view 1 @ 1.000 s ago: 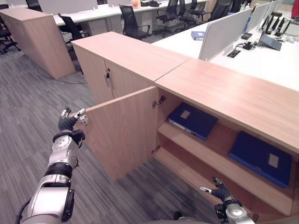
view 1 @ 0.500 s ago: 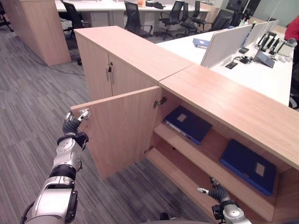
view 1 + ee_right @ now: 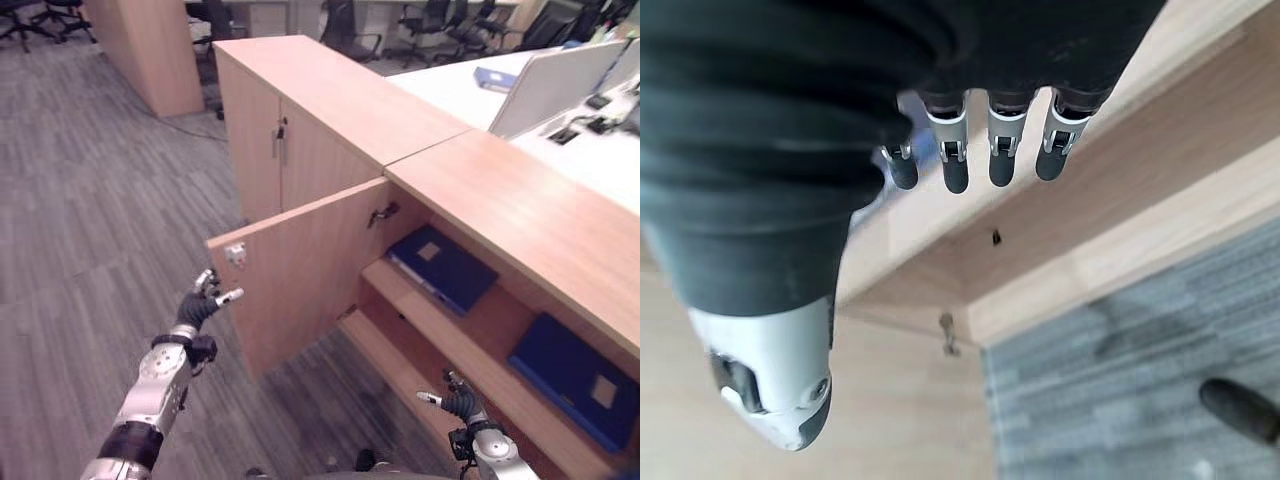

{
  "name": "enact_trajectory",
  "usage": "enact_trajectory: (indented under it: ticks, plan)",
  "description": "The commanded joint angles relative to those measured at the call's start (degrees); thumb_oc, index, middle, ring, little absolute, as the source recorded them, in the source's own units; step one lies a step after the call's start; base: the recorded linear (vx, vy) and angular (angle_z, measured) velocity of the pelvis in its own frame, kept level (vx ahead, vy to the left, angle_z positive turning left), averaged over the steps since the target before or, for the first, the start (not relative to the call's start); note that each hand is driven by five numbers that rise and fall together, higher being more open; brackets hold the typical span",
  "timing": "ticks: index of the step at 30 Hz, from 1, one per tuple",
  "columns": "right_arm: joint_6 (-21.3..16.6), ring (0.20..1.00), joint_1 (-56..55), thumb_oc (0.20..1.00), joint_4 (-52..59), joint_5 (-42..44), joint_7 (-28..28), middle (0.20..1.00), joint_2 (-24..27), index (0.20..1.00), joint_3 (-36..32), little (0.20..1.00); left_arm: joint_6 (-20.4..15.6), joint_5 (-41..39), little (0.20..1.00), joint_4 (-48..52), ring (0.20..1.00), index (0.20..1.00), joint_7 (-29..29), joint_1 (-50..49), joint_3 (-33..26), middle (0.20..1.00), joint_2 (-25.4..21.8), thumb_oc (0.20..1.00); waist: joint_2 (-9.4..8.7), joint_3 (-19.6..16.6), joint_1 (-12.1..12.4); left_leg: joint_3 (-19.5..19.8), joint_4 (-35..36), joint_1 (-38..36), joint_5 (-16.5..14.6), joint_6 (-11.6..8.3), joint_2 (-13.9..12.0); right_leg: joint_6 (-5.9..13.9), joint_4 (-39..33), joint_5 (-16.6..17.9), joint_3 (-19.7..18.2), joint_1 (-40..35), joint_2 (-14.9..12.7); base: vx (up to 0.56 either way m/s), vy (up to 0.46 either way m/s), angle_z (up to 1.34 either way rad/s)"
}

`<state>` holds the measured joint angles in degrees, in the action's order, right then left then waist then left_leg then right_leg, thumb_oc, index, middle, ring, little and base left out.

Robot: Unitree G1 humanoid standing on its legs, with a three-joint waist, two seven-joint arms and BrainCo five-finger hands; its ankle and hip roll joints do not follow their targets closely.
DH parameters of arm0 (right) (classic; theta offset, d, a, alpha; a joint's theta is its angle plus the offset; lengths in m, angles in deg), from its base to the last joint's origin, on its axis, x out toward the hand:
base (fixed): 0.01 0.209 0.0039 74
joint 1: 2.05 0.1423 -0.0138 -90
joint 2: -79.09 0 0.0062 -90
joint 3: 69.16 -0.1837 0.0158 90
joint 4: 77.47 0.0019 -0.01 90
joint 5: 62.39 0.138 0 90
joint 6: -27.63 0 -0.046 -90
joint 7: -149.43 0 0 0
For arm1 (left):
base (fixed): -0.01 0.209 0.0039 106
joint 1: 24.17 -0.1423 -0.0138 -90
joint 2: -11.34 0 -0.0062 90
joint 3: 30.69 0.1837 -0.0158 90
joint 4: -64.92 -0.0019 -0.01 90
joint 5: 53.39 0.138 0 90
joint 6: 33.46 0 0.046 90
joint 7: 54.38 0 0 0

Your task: Put the empty folder in the office cabinet

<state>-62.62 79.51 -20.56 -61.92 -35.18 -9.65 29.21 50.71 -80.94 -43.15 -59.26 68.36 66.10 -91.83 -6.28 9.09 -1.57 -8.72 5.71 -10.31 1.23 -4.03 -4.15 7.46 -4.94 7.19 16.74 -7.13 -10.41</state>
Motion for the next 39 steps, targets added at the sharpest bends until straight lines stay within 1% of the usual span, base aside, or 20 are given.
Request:
enact_trajectory:
  ticks: [1,4,12,14,16,19,20,21,22,23,24,25,26,27,28,31,32,34,37,39]
  plan:
    - [-1.9,1.000,1.1,1.000,4.0,-2.4,0.4,1.000,0.0,1.000,-1.0,1.000,-2.0,0.7,1.000,2.3,1.000,1.000,-4.0,5.0,0.2,1.000,-0.2,1.000,-0.62,-0.6,-0.2,0.9,-0.7,-2.2,-7.8,0.92,0.2,5.51,7.5,-4.1,-1.8,2.9,-3.6,-0.01,0.023,0.05]
    - [-1.8,1.000,0.7,1.000,4.0,-3.1,1.1,1.000,0.2,1.000,-1.6,1.000,-1.6,0.6,1.000,6.2,1.000,1.000,-6.7,2.7,0.5,1.000,-1.6,1.000,0.57,-0.6,0.1,1.8,-0.7,-1.7,-7.6,1.23,0.7,5.47,8.2,-4.4,-1.4,3.0,-4.2,-0.02,0.043,0.11]
    - [-1.4,1.000,0.5,1.000,5.1,-3.5,1.3,1.000,0.6,1.000,-2.5,1.000,-1.0,1.2,1.000,10.7,1.000,1.000,-8.7,0.4,1.1,1.000,-2.3,1.000,2.30,-0.6,-0.1,2.4,-0.7,-1.1,-7.4,1.67,1.5,5.43,9.1,-4.5,-0.9,3.4,-5.1,-0.01,0.022,0.05]
    - [-1.4,1.000,0.5,1.000,5.1,-3.4,1.3,1.000,0.6,1.000,-2.7,1.000,-1.0,1.3,1.000,10.9,1.000,1.000,-8.8,0.2,1.8,1.000,-1.7,1.000,2.77,-0.6,-0.3,2.3,-0.7,-1.0,-7.3,1.73,1.7,5.47,9.2,-4.4,-0.9,3.6,-5.4,-0.02,0.013,0.00]
    - [-0.9,1.000,1.3,1.000,4.5,-3.4,0.6,1.000,0.7,1.000,-3.4,1.000,-1.1,1.8,1.000,11.7,1.000,1.000,-8.4,-0.6,2.8,1.000,0.4,1.000,4.13,0.2,-0.9,1.0,-0.8,-0.9,-7.2,2.15,2.0,5.83,10.2,-3.7,-1.4,5.0,-6.0,-0.06,0.028,-0.01]
    - [-0.4,1.000,2.4,1.000,4.0,-3.5,-0.2,1.000,0.9,1.000,-4.1,1.000,-0.9,0.9,1.000,12.2,1.000,1.000,-7.8,-1.8,3.7,1.000,2.7,1.000,5.29,1.2,-1.1,-0.6,-1.1,-0.9,-7.1,2.61,1.9,6.10,13.0,-3.2,-1.8,7.1,-6.9,-0.08,0.014,-0.23]
    - [-0.1,1.000,3.2,1.000,3.2,-3.6,-0.6,1.000,1.0,1.000,-4.3,1.000,-0.6,0.5,1.000,12.4,1.000,1.000,-7.7,-2.4,4.3,1.000,3.5,1.000,5.82,1.8,-0.8,-1.4,-1.2,-0.9,-7.0,2.71,1.7,6.35,14.7,-2.4,-0.5,8.3,-7.9,-0.13,-0.022,-0.31]
    - [0.1,1.000,4.1,1.000,2.6,-3.6,-1.1,1.000,1.0,1.000,-4.4,1.000,-0.3,0.3,1.000,13.0,1.000,1.000,-7.7,-3.0,4.8,1.000,3.9,1.000,6.50,2.2,-0.1,-2.9,-1.5,-0.8,-6.9,2.78,1.4,6.46,16.5,-1.3,2.9,9.1,-9.9,-0.18,-0.037,-0.39]
    - [0.2,1.000,5.1,1.000,1.8,-3.5,-1.5,1.000,1.0,1.000,-4.5,1.000,0.1,-0.2,1.000,13.6,1.000,1.000,-8.0,-3.4,5.2,1.000,4.1,1.000,7.22,2.4,0.6,-4.6,-1.9,-0.2,-6.9,2.75,1.0,6.34,18.3,-1.0,8.2,9.3,-12.3,-0.16,-0.057,-1.02]
    - [0.0,1.000,6.2,1.000,0.9,-3.0,-1.8,1.000,0.6,1.000,-4.2,1.000,0.6,-1.0,1.000,14.8,1.000,1.000,-8.6,-5.6,5.4,1.000,3.9,1.000,8.15,2.2,2.0,-7.3,-2.3,0.4,-7.4,2.55,0.1,6.44,21.1,-0.9,16.3,8.4,-15.8,-0.15,-0.048,-1.14]
    - [-0.1,1.000,6.2,1.000,0.8,-3.0,-1.9,1.000,0.7,1.000,-4.2,1.000,0.7,-1.1,1.000,15.0,1.000,1.000,-8.7,-5.8,5.3,1.000,3.9,1.000,7.97,2.4,1.9,-8.1,-2.7,0.8,-6.9,2.65,0.2,5.67,21.4,-0.6,17.4,8.5,-16.3,-0.04,-0.107,-1.34]
    - [-0.5,1.000,6.5,1.000,0.4,-2.7,-2.0,1.000,0.5,1.000,-4.0,1.000,1.1,-1.3,1.000,15.6,1.000,1.000,-9.5,-7.5,5.2,1.000,3.2,1.000,8.05,1.8,2.4,-8.7,-2.5,0.9,-7.5,2.19,-0.2,6.67,21.3,-1.6,18.3,7.5,-16.4,0.01,-0.127,-0.84]
    - [-0.3,1.000,6.5,1.000,0.2,-2.4,-2.2,1.000,0.3,1.000,-4.4,1.000,1.4,-1.1,1.000,16.3,1.000,1.000,-9.7,-8.9,5.0,1.000,2.9,1.000,7.95,1.6,2.6,-9.2,-2.4,1.0,-7.3,2.01,-0.4,6.79,21.0,-1.2,18.0,7.7,-16.6,0.12,-0.234,-0.68]
    - [-0.2,1.000,5.9,1.000,0.6,-1.7,-2.5,1.000,0.2,1.000,-5.0,1.000,1.6,-0.4,1.000,17.5,1.000,1.000,-10.9,-10.9,5.5,1.000,1.9,1.000,8.39,0.9,2.2,-9.9,-2.9,1.7,-6.6,1.31,-1.0,6.63,17.5,-2.4,15.6,7.4,-15.1,0.03,-0.222,-0.54]
    - [-0.3,1.000,5.9,1.000,0.6,-1.6,-2.5,1.000,0.5,1.000,-5.3,1.000,1.7,-0.1,1.000,17.7,1.000,1.000,-11.4,-11.8,5.7,1.000,1.6,1.000,8.50,1.0,2.0,-11.2,-3.4,2.5,-5.4,1.07,-1.1,5.91,14.9,-1.7,16.1,7.4,-14.8,0.02,-0.231,-0.38]
    - [-0.4,1.000,5.7,1.000,0.5,-2.0,-3.0,1.000,1.6,1.000,-5.2,1.000,2.0,-0.9,1.000,18.5,1.000,1.000,-12.4,-13.3,6.3,1.000,1.7,1.000,10.11,0.9,1.2,-11.4,-3.9,3.5,-3.9,-0.67,-2.7,5.59,8.7,-2.0,14.7,5.7,-11.4,-0.01,-0.165,-0.41]
    - [-0.3,1.000,5.7,1.000,0.5,-2.0,-2.9,1.000,1.9,1.000,-5.0,1.000,2.2,-1.4,1.000,18.7,1.000,1.000,-12.5,-13.5,6.6,1.000,2.0,1.000,10.65,1.0,0.8,-11.5,-4.0,3.6,-3.5,-1.14,-3.2,5.37,7.5,-2.2,14.2,5.3,-10.5,0.00,-0.097,-0.36]
    - [-0.4,1.000,5.8,1.000,0.4,-2.0,-3.0,1.000,2.3,1.000,-4.8,1.000,2.2,-1.9,1.000,19.2,1.000,1.000,-12.4,-13.8,6.5,1.000,2.4,1.000,11.18,1.2,0.5,-11.8,-4.1,3.6,-3.2,-1.53,-3.8,5.16,6.7,-2.4,13.9,5.1,-9.7,0.01,-0.106,-0.26]
    - [-0.5,1.000,7.3,1.000,-0.8,-1.6,-3.9,1.000,3.5,1.000,-4.2,1.000,2.6,-3.4,1.000,20.5,1.000,1.000,-11.7,-12.9,7.6,1.000,3.9,1.000,12.88,1.8,-1.0,-12.9,-5.9,4.0,-2.7,-2.85,-5.5,3.94,5.6,-3.7,11.4,5.6,-7.3,0.00,-0.169,-0.36]
    - [-0.4,1.000,7.7,1.000,-1.3,-1.4,-4.4,1.000,3.6,1.000,-4.1,1.000,2.5,-3.6,1.000,20.9,1.000,1.000,-11.5,-12.4,8.0,1.000,4.2,1.000,13.18,1.9,-1.5,-13.2,-6.6,3.9,-2.7,-3.21,-6.1,3.55,5.0,-4.1,10.8,5.6,-6.5,0.01,-0.125,-0.45]
